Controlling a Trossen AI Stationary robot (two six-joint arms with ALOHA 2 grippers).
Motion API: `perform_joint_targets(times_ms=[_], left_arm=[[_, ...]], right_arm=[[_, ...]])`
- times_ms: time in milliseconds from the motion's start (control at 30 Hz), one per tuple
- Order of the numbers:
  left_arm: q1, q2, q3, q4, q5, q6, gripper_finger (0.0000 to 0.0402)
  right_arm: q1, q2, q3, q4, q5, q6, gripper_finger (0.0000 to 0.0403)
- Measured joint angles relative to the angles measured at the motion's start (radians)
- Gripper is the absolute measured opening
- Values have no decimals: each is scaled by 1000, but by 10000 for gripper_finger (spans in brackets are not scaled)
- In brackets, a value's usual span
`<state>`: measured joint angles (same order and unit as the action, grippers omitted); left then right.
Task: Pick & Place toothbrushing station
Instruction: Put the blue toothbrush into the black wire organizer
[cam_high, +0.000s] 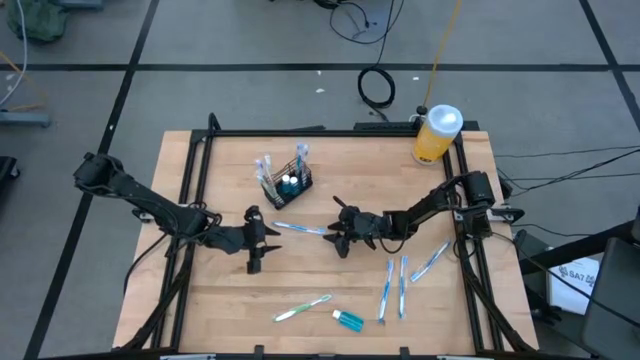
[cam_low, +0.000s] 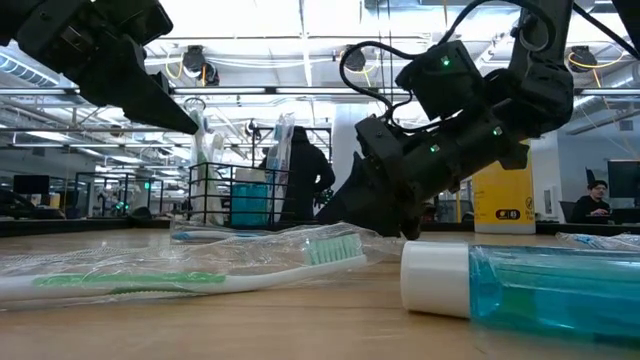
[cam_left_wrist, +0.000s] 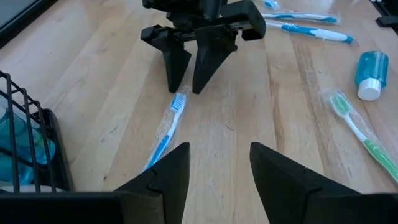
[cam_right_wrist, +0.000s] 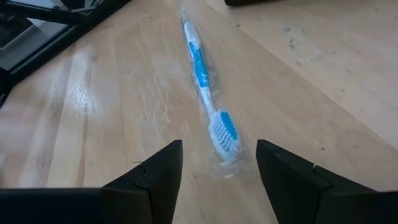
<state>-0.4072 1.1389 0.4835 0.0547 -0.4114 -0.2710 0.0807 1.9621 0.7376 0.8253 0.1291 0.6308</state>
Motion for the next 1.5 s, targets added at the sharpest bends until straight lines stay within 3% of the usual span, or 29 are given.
perform_joint_targets(times_ms=[633,933,1133,1333,1500], left_arm=[[0,0,0,-2,0,-1,175],[0,0,0,-2,0,-2,175],[0,0,0,0,0,-5,175],[0,0,0,11,0,-5,175],[0,0,0,27,-1,2,175]], right_arm=[[0,1,-2,-7,-30,-64,9],[0,-15,-5,-14,-32,-140,1],[0,-116,-3,-86,-16,-228,1],[0,-278,9,-363,77,-299,0],[0,-418,92,-655,85,-391,0]])
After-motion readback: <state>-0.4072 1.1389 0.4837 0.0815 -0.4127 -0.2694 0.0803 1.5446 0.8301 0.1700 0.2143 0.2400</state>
